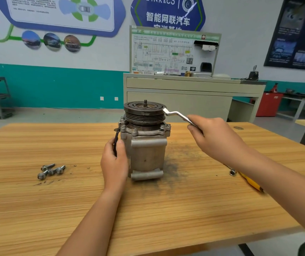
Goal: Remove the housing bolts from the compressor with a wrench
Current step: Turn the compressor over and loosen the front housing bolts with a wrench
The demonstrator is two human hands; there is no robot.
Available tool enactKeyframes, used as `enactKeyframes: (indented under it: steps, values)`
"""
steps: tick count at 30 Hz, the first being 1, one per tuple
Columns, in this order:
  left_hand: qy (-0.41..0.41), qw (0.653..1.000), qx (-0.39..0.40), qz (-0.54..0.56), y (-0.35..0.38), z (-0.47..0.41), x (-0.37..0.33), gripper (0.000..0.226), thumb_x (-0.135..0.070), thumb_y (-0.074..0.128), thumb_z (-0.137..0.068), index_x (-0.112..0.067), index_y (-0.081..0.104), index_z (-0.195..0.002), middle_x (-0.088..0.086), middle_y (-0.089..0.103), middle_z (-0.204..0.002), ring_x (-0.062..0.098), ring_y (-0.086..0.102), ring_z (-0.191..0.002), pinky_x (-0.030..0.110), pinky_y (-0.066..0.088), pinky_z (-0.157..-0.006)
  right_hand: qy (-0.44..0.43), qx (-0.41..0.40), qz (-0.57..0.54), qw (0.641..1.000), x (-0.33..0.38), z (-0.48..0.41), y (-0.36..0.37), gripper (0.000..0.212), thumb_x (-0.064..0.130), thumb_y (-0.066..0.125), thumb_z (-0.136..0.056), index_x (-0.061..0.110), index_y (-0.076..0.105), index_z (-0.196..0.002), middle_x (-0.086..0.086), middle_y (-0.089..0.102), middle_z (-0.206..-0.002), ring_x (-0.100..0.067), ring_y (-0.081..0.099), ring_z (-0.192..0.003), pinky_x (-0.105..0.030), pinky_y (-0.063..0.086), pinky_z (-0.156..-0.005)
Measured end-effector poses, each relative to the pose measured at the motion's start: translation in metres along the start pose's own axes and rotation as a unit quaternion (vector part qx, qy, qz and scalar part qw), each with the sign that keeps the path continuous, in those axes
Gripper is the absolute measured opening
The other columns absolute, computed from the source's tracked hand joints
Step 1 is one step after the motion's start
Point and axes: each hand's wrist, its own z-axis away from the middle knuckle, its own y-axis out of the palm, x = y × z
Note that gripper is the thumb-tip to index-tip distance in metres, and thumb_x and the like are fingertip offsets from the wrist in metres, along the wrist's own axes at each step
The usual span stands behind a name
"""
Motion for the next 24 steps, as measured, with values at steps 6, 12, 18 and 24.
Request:
enactKeyframes:
  steps: [6,12,18,24]
  values:
    - [-0.044,0.999,0.022,0.013,-0.002,-0.005,0.003,0.041,-0.030,0.042,-0.099,-0.018,0.045,-0.138,-0.005,0.042,-0.135,-0.001,0.035,-0.110,0.020,0.027,-0.092,0.026,0.080,0.165,0.983,0.015,-0.006,-0.003,0.024,0.013,0.037,-0.095,0.019,0.051,-0.113,-0.001,0.043,-0.067,-0.025,0.047,-0.067,-0.028,0.029,-0.045]
    - [-0.026,0.998,0.062,0.017,0.001,-0.003,0.003,0.046,-0.033,0.042,-0.097,-0.018,0.038,-0.140,-0.001,0.041,-0.141,0.005,0.037,-0.121,0.024,0.028,-0.096,-0.036,0.173,0.299,0.938,0.056,-0.006,-0.013,0.020,-0.004,0.042,-0.088,0.012,0.049,-0.098,-0.008,0.059,-0.104,-0.030,0.059,-0.092,-0.032,0.035,-0.060]
    - [0.009,0.999,0.049,0.002,0.002,0.003,0.002,0.054,-0.031,0.044,-0.096,-0.017,0.028,-0.145,0.002,0.032,-0.147,0.011,0.031,-0.132,0.025,0.026,-0.103,-0.050,0.211,0.338,0.916,0.060,-0.003,-0.018,0.010,-0.006,0.041,-0.088,-0.005,0.050,-0.094,-0.012,0.056,-0.111,-0.031,0.059,-0.100,-0.032,0.036,-0.060]
    - [0.172,0.981,0.027,-0.087,0.001,0.019,-0.002,0.071,-0.048,0.034,-0.086,-0.014,0.023,-0.146,0.000,0.017,-0.154,0.001,0.012,-0.138,0.035,0.016,-0.115,-0.054,0.161,0.325,0.930,0.055,0.001,-0.007,0.046,-0.008,0.043,-0.088,-0.010,0.032,-0.133,-0.015,0.052,-0.112,-0.033,0.059,-0.097,-0.031,0.038,-0.058]
